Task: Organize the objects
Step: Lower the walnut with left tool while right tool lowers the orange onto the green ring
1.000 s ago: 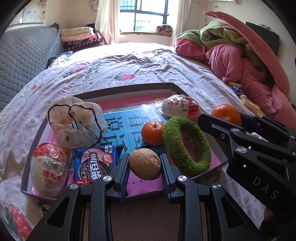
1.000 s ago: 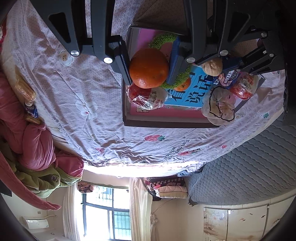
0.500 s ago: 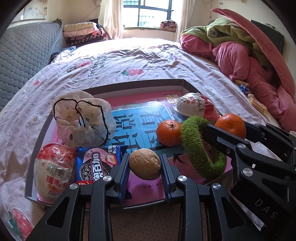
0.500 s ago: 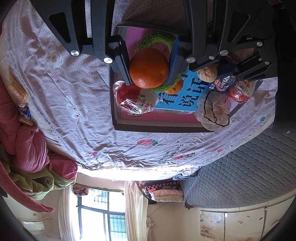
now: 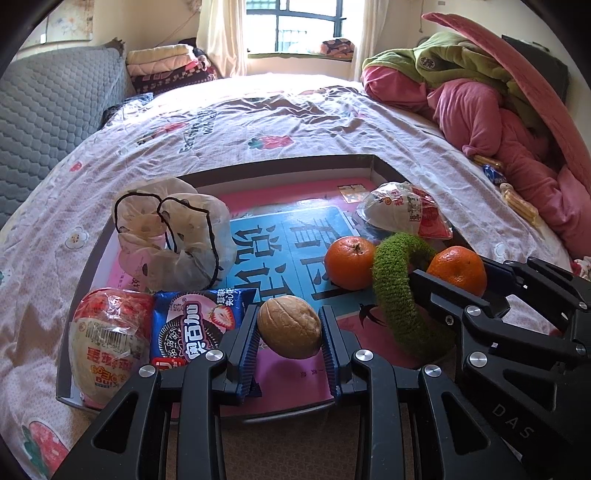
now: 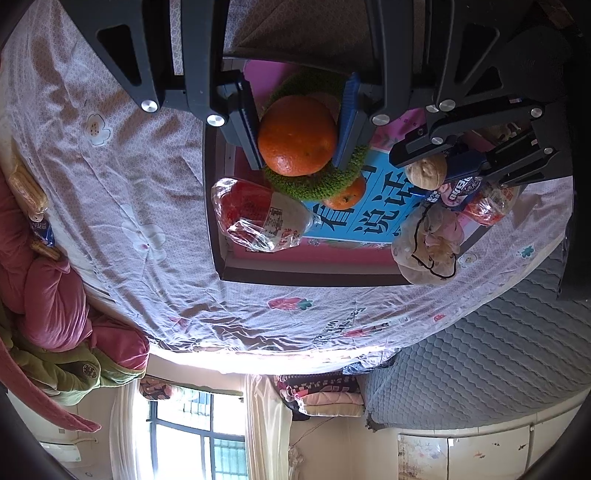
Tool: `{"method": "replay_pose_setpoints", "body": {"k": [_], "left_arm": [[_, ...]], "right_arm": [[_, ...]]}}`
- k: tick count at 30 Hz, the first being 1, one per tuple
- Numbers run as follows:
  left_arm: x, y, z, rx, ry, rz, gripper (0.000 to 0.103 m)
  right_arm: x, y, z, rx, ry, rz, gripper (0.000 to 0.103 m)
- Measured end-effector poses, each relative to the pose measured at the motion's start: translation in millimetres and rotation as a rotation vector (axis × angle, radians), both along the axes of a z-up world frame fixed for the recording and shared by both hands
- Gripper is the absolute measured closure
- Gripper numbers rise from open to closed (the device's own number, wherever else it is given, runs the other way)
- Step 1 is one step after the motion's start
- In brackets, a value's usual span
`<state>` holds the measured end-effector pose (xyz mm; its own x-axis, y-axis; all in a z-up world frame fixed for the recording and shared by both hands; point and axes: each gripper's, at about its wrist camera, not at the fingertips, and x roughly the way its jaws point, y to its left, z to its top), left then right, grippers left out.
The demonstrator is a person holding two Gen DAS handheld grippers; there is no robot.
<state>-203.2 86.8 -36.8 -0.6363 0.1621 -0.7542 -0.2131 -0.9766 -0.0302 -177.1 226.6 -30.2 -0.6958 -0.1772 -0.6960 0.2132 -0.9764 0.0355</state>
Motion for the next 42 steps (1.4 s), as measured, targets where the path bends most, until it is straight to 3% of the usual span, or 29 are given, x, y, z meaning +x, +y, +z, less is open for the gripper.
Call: {"method": "replay_pose_setpoints", "body": {"k": [42], "left_arm": [[-2.6,2.4,-2.8,0.018,-0.005,-0.011,0.069]], "right_arm": [[3.5,12.6,4.2,0.032,0.009,-0.041,0.061]]}}
